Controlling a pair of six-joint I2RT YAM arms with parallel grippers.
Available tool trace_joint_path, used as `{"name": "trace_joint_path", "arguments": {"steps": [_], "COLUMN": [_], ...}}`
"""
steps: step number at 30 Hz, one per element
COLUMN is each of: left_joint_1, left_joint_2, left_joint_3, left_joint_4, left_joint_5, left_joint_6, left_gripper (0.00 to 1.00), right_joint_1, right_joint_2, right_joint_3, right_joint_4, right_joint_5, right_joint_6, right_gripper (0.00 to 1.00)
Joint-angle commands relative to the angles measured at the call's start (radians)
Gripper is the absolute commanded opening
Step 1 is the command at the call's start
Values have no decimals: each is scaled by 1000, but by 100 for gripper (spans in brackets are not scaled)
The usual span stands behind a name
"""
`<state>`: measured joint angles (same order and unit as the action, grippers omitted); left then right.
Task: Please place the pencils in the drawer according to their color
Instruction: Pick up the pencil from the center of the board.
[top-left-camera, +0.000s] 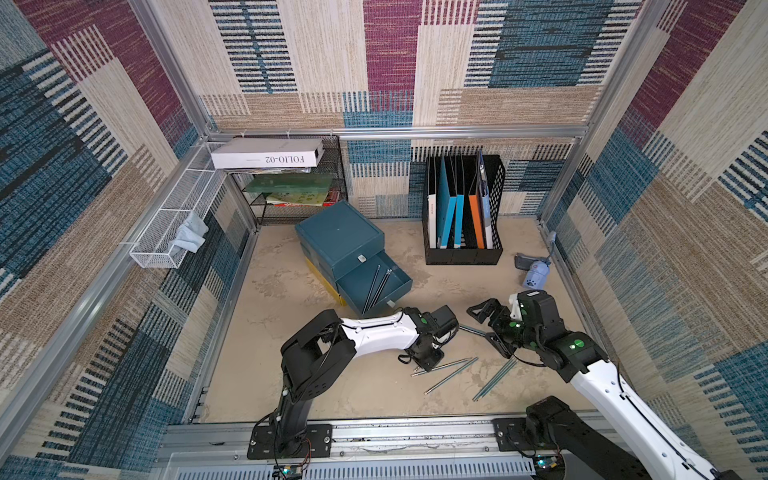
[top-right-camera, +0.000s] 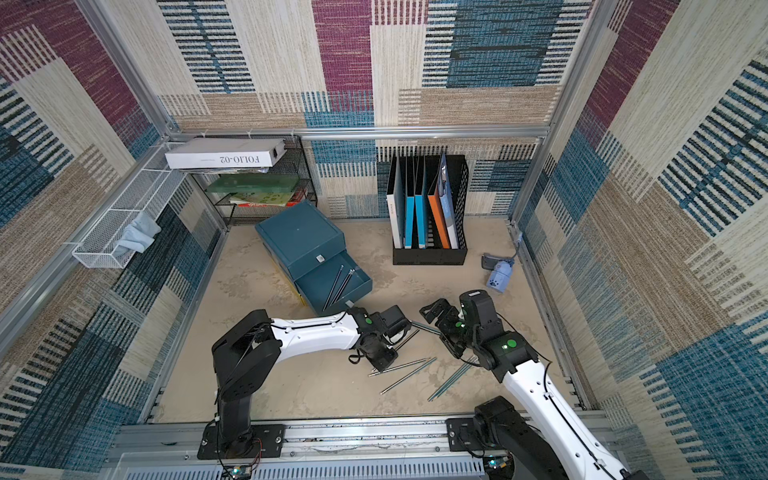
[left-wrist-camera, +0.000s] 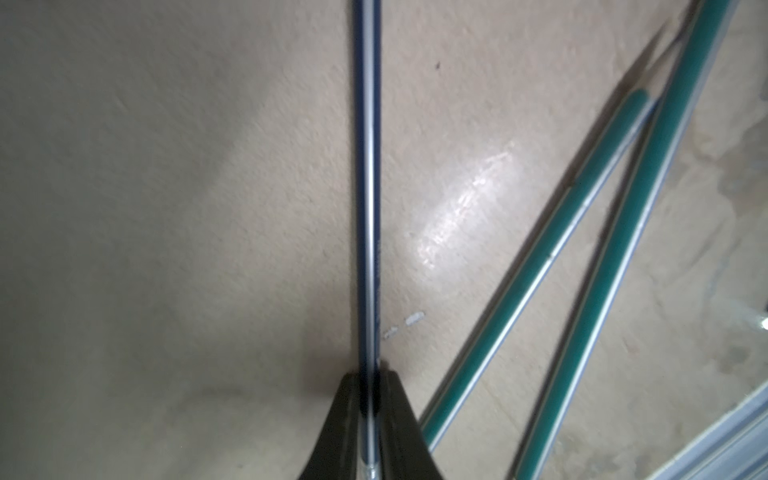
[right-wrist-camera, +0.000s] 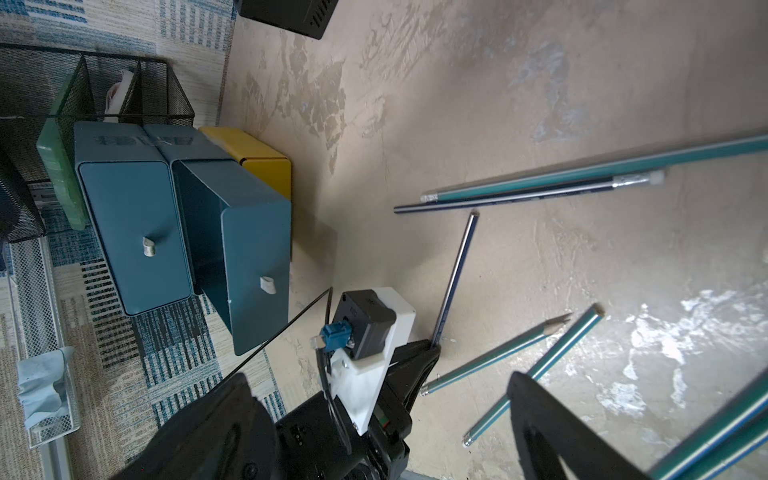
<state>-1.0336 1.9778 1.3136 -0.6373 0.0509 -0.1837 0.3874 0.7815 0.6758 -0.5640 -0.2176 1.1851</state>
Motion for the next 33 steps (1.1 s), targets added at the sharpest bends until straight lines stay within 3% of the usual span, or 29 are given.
{"name": "trace_joint_path", "arguments": {"steps": [1,5,33], "left_joint_1": [3,4,25], "left_joint_2": [26,30,-159], "left_joint_3": [-17,1,157], "left_joint_4": [-39,-57,-168], "left_joint_5": [-65,-72,-109], "left_joint_6": [0,15,36], "left_gripper": [9,0,0], "right_joint_1": [1,-1,-9], "right_joint_2": [-9,-20,-34], "right_joint_3": [-6,-14,-36], "right_joint_4": [14,14,30], "right_joint_5": [1,1,-2], "right_joint_6": [-2,5,13], "right_gripper": [99,99,99]}}
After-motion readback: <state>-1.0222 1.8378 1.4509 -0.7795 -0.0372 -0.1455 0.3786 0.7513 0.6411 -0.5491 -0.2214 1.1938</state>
